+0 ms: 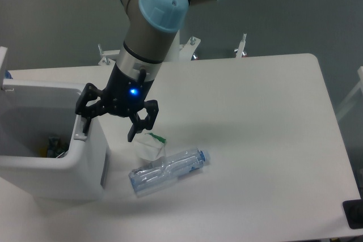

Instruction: Open the trash can

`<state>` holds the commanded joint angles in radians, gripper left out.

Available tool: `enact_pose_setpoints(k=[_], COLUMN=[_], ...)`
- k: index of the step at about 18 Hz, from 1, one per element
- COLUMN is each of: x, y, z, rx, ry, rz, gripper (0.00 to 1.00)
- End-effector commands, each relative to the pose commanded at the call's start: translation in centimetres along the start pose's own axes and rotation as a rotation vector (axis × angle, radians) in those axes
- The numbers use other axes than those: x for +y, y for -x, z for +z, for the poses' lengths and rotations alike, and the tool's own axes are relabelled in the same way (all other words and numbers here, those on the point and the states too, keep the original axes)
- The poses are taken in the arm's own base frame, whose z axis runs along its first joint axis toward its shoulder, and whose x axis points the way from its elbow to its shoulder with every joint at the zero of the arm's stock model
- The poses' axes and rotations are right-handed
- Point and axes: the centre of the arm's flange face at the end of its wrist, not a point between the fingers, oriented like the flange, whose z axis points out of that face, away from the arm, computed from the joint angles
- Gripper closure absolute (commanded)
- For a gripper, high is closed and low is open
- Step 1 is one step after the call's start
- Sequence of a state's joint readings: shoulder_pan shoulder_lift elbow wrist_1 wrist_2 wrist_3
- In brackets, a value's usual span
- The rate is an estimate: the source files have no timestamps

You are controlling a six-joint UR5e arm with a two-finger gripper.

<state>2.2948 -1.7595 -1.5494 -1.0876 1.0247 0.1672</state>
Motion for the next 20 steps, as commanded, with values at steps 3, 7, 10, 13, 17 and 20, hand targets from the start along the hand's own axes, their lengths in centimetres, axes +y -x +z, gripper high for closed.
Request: enact_pose_setpoints(k=[3,7,10,13,17,20], x=[-0.7,-2.6,-3.9,-4.6,-4.8,-4.7], y=[-0.6,-0.9,0.0,0.9,3.6,6.2], z=[-1.2,-3.4,-5.6,-7.1,-8.9,-10.0], rx=[-0.003,-0.015,-0.034,-0.055,-0.085,-0.118], ry=[-0.025,-0.074,-0.120,-0.168,-0.193,-0.198], rz=[0.015,0.045,0.049,0.057,0.070,0.131], gripper=[0.00,0.00,0.00,0.00,0.00,0.00])
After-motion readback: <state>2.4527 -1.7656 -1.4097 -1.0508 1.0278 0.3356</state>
